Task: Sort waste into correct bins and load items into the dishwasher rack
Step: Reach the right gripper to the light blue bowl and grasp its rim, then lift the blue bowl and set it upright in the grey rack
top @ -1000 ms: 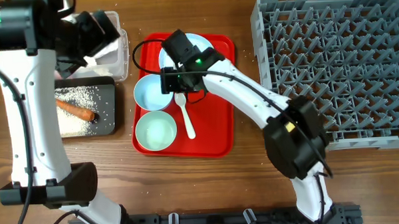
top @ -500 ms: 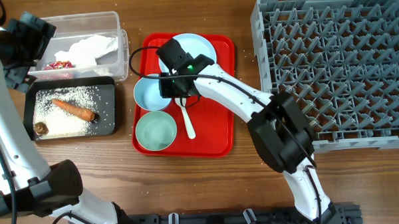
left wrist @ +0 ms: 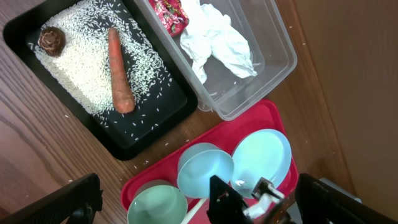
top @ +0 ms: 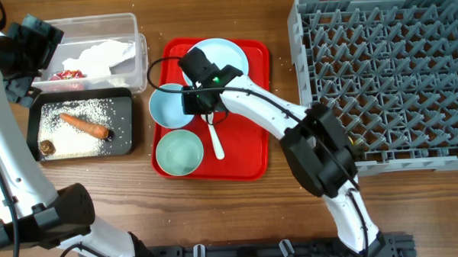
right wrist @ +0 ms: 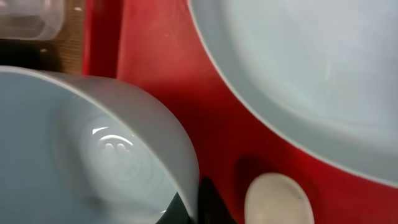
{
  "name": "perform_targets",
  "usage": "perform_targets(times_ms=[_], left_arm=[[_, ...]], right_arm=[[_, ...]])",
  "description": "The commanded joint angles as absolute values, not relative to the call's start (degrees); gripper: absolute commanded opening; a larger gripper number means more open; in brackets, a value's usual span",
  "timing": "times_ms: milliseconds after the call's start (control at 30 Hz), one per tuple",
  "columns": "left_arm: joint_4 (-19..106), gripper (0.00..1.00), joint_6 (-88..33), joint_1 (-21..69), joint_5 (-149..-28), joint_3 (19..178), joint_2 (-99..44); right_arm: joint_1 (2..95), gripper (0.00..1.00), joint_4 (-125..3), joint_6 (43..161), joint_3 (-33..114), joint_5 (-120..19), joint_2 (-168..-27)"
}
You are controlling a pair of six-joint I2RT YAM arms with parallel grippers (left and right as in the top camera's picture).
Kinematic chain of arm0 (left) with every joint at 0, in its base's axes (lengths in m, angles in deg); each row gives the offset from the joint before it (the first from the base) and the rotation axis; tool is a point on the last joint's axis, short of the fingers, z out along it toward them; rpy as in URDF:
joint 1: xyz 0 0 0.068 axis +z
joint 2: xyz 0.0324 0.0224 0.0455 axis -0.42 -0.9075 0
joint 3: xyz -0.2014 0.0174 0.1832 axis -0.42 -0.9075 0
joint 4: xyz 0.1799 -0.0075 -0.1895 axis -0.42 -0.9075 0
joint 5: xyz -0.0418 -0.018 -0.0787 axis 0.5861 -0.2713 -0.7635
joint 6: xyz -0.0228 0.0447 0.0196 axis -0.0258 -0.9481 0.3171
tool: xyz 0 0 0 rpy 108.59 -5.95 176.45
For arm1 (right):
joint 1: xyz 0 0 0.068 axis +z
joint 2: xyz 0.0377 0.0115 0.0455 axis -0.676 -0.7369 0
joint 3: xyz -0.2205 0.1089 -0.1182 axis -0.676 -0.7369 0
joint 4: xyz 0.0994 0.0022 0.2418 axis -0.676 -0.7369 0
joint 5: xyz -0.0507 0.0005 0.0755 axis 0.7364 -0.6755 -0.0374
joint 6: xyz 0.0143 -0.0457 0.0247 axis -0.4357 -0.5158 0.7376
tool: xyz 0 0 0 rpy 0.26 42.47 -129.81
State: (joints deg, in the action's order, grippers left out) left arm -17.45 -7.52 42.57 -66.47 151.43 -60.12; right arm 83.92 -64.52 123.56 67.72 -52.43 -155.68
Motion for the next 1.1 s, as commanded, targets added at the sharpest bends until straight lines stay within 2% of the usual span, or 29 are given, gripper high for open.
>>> perform_targets(times_ms=[0,133,367,533,667,733,833,1033,1067], left_arm=[[-17.47,1.00,-6.54,42.75,-65.88,151.54,-60.23],[-17.47,1.00,-6.54,42.75,-65.88,151.54,-60.23],[-17.47,1.00,-6.54,42.75,-65.88,151.54,-60.23],[-17.47,1.00,-6.54,42.75,-65.88,151.54,-60.23],[-17.47,1.00,-6.54,42.75,-65.88,151.54,-60.23],[-17.47,1.00,-6.54,42.75,-65.88,151.54,-60.23],[-17.47,1.00,-6.54,42.75,-65.88,151.54,-60.23],[-17.47,1.00,-6.54,42.75,-65.88,151.54,-60.23],[-17.47,1.00,-6.54,42.75,-65.88,151.54,-60.23]], right_arm=[[83.15,0.04,-65.57,121.33,68.12,-52.01,-146.33],[80.51,0.04,-69.31,118.56,68.12,-48.78,-139.20],[68.86,0.04,-81.87,110.53,68.12,-44.69,-124.21],[57.86,0.04,-87.86,108.92,68.12,-29.92,-115.86],[54.54,0.04,-89.30,107.10,68.12,-11.51,-115.75],[53.95,0.04,-88.54,107.04,68.10,0.86,-116.84],[53.84,0.04,-82.35,104.24,68.10,10.72,-120.41],[53.88,0.04,-70.90,88.66,68.10,19.20,-131.64],[53.91,0.05,-67.54,83.02,68.10,19.98,-134.50]])
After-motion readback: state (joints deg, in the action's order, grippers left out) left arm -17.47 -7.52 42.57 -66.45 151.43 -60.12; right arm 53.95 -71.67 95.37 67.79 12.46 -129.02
